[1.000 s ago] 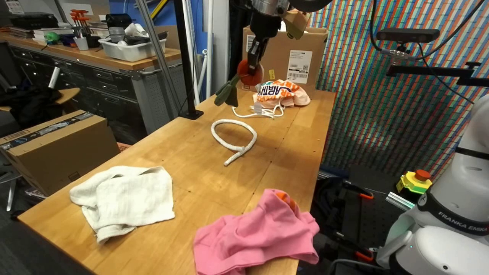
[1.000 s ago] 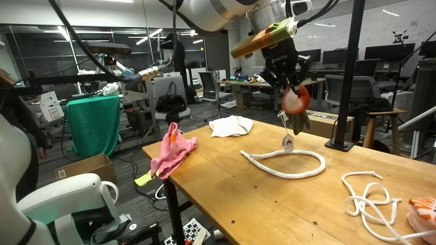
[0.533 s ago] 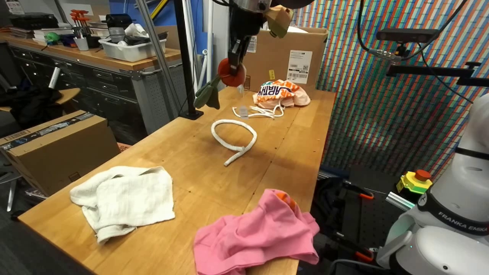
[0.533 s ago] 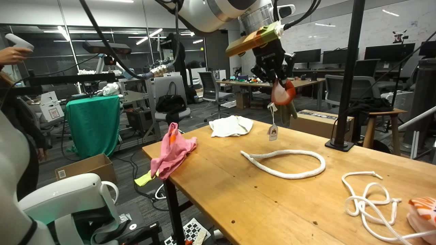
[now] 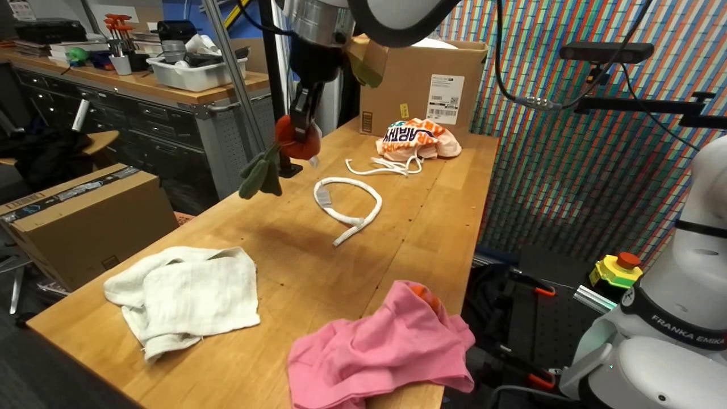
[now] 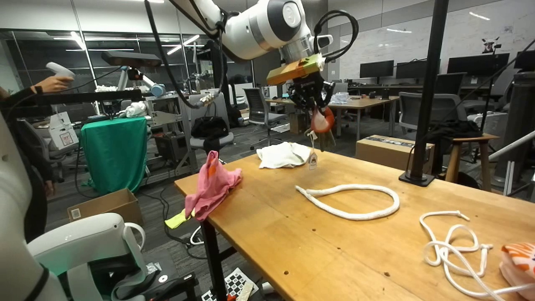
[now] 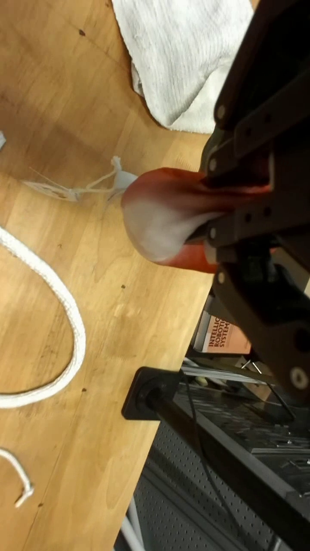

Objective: Move the peach shirt to the right, move the white towel and pink shirt to the left, move the radish backwards, move the long white rope to the right

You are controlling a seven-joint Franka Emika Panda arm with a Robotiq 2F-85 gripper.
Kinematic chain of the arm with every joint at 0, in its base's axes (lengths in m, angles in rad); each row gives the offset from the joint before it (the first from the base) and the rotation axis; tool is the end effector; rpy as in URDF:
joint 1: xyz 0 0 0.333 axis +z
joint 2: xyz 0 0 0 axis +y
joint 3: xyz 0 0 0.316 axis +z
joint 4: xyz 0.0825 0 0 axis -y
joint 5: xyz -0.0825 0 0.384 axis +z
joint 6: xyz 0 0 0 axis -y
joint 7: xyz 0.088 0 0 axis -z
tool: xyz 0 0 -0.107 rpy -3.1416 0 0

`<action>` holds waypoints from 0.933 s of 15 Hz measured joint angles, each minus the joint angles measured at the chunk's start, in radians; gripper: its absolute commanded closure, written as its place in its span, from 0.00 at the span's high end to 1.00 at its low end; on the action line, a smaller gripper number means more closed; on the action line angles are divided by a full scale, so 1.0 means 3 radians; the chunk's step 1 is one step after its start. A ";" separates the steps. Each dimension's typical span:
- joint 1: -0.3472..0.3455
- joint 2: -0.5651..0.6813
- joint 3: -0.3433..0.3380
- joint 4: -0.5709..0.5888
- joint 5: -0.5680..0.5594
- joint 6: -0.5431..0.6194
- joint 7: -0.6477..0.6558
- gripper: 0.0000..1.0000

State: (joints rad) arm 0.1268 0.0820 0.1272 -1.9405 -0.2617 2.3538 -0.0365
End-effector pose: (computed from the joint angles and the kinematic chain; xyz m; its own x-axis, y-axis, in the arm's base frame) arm 0.5896 0.1476 0.4760 0.8466 0.4410 0.2978 0.3832 -0.8936 0.2338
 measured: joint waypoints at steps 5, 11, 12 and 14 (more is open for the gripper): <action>0.0113 0.0462 -0.0001 0.0217 -0.0207 0.0429 0.0374 0.10; 0.0340 0.1000 -0.0317 0.0561 -0.0646 0.0947 0.1079 0.10; 0.0393 0.1073 -0.0396 0.0622 -0.0712 0.0986 0.1178 0.10; 0.0491 0.1202 -0.0544 0.0736 -0.0811 0.1023 0.1338 0.10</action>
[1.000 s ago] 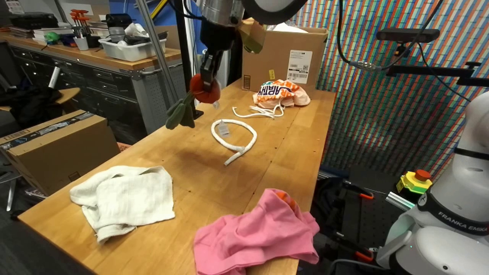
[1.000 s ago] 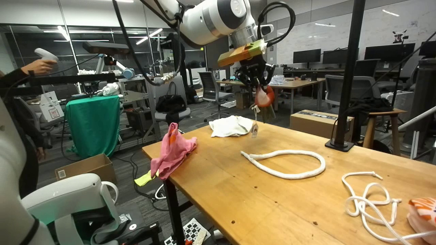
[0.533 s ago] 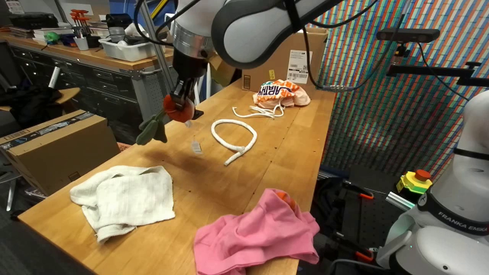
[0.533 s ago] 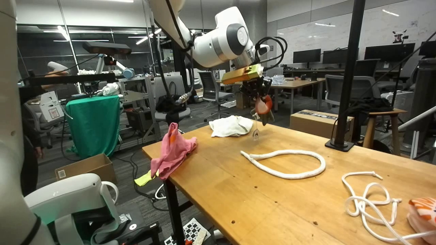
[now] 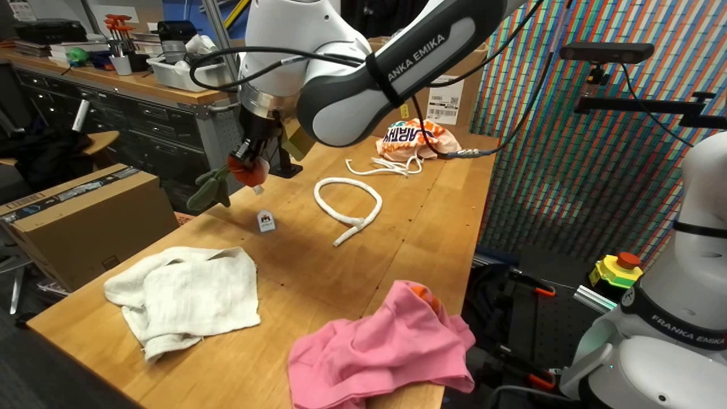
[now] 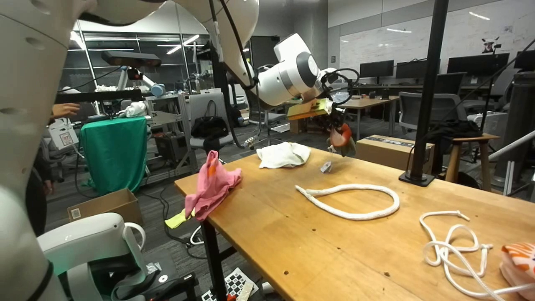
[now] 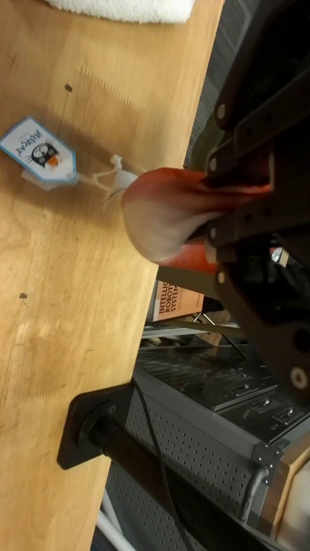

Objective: Move the peach shirt to the right, move the white towel and pink shirt to the left, move the radish backwards, move the long white rope to the right

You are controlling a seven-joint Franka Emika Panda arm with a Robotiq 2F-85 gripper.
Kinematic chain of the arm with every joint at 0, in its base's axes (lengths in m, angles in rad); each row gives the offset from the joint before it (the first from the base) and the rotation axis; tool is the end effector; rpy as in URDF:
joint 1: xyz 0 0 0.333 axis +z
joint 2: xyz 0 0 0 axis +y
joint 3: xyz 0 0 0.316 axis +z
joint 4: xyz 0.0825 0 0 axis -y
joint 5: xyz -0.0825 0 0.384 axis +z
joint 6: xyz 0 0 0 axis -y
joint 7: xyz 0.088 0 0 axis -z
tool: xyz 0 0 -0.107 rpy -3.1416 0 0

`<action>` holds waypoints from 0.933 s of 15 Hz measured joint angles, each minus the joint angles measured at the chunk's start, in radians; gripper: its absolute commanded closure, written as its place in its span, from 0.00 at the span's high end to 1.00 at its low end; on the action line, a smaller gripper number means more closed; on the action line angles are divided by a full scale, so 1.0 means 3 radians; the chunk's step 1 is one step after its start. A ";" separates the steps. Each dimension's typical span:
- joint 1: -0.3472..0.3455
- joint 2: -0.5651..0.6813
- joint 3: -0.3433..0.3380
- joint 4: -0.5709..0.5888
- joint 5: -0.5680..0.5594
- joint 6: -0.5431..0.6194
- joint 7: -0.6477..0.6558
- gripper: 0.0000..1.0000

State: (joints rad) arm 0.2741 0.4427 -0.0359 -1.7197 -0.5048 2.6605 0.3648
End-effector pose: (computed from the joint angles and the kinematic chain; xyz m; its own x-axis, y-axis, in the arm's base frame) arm 0.6772 0.1819 0.3826 0.8112 0.2988 0.5026 0.1930 -0.9482 0.2522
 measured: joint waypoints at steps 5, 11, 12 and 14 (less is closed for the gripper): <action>0.0148 0.0249 -0.0269 0.0180 -0.0087 -0.0017 0.0137 0.10; 0.0159 0.0361 -0.0327 0.0211 -0.0087 -0.0286 0.0108 0.49; 0.0159 0.0367 -0.0322 0.0211 -0.0086 -0.0337 0.0087 0.55; 0.0159 0.0376 -0.0313 0.0211 -0.0086 -0.0407 0.0047 0.72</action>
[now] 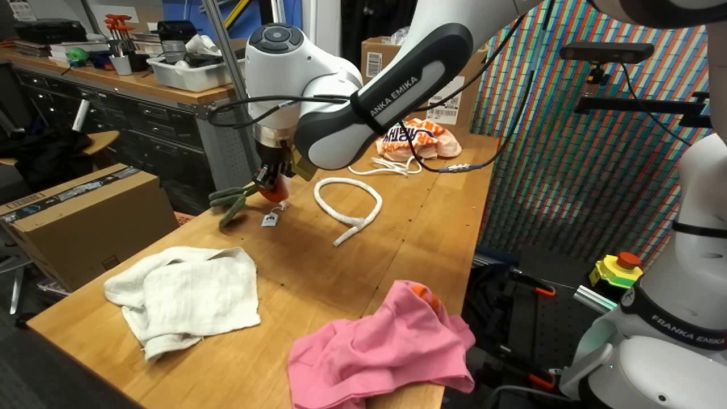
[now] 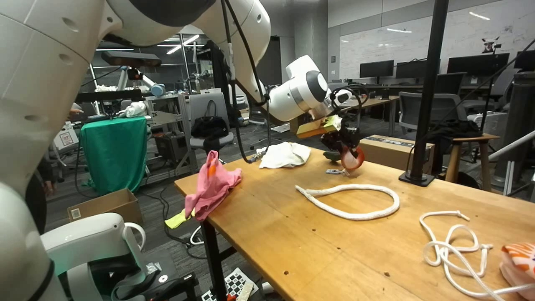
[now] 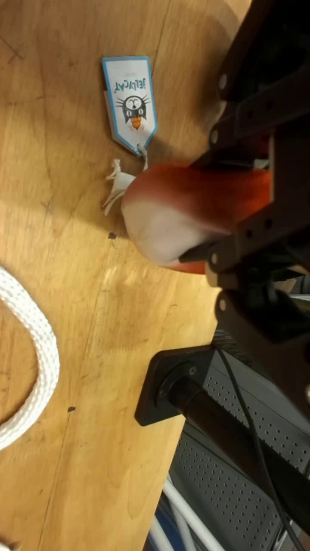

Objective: Move the peach shirt to the right, move the white towel and pink shirt to the left, move the radish backwards, move the long white rope to the right

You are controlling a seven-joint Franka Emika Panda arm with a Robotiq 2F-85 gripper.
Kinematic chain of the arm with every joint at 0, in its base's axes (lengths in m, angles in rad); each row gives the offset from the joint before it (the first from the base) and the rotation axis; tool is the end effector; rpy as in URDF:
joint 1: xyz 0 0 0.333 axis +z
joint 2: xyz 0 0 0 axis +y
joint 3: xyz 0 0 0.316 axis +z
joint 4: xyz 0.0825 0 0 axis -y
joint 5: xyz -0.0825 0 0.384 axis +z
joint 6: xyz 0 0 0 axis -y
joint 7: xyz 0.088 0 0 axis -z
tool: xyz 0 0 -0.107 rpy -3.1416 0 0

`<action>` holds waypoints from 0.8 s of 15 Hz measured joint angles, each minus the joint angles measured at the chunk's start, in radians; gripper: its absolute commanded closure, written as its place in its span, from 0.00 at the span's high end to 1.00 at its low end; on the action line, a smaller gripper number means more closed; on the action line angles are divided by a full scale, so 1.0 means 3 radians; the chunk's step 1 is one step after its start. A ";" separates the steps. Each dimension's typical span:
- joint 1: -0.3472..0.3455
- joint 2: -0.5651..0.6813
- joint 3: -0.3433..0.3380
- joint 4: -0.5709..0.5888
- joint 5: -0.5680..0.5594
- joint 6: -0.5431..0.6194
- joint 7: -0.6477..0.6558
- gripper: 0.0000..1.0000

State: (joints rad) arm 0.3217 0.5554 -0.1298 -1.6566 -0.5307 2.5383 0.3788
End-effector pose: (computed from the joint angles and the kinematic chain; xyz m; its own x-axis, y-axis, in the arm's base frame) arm 0.6936 0.1541 0.3223 0.8876 0.2856 0.3615 0.1516 -0.9220 0.3562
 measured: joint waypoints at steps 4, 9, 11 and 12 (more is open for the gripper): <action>-0.0002 0.0006 0.0007 0.0000 0.0000 -0.0037 -0.0056 0.98; -0.0015 0.0001 -0.0007 0.0000 0.0000 -0.0040 -0.0075 1.00; -0.0038 -0.0026 -0.0022 -0.0001 0.0000 -0.0048 -0.0075 1.00; -0.0060 -0.0049 -0.0025 -0.0003 0.0000 -0.0056 -0.0076 1.00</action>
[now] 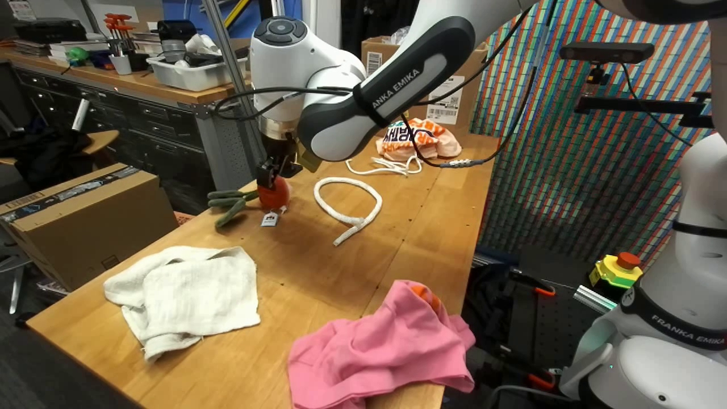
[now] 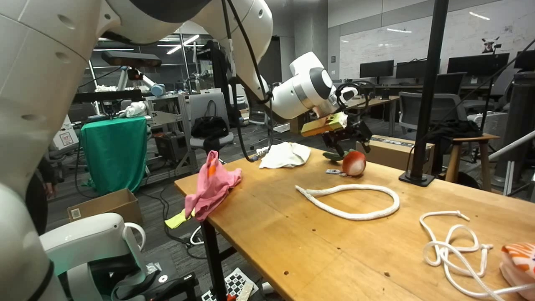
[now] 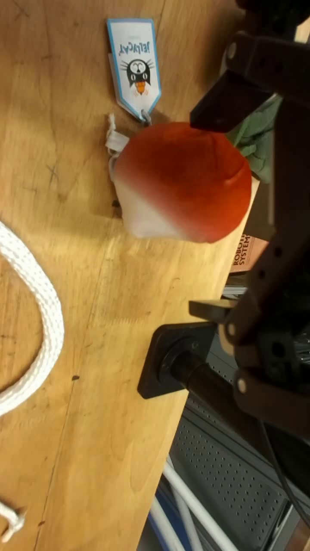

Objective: Move the peach shirt to the right, move the white towel and pink shirt to the left, move the radish backwards, move the long white rope to the right

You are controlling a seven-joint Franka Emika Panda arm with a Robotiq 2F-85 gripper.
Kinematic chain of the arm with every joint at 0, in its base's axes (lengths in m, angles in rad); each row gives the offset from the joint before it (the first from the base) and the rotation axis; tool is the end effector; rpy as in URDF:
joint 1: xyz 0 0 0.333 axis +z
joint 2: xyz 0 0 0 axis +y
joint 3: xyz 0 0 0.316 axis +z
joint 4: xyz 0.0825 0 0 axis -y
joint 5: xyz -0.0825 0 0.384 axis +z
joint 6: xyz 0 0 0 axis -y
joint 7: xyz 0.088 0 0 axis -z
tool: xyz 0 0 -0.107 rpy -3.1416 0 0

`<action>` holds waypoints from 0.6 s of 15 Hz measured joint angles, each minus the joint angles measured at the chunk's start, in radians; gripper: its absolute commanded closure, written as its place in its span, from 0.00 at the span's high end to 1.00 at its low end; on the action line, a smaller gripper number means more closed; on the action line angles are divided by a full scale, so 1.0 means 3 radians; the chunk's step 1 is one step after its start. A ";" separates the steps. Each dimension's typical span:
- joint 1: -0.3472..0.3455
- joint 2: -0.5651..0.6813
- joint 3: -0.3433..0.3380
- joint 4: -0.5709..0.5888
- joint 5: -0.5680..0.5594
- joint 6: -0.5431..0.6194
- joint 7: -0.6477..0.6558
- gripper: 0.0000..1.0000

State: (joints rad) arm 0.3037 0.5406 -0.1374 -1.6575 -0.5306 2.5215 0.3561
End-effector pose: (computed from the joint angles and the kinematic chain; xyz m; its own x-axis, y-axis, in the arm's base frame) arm 0.6963 0.1355 0.3310 0.8928 0.2801 0.3527 0.1414 -0.9178 0.3710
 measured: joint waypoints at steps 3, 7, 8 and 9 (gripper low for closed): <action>-0.0104 -0.0134 -0.0003 -0.0053 0.0002 -0.0011 -0.0020 1.00; -0.0274 -0.0412 -0.0020 -0.0265 0.0002 -0.0011 -0.0040 1.00; -0.0319 -0.0477 -0.0036 -0.0335 0.0002 -0.0011 -0.0040 1.00; -0.0368 -0.0537 -0.0051 -0.0408 0.0002 -0.0011 -0.0040 1.00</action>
State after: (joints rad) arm 0.1932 0.3795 -0.1527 -1.7800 -0.5300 2.5181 0.3441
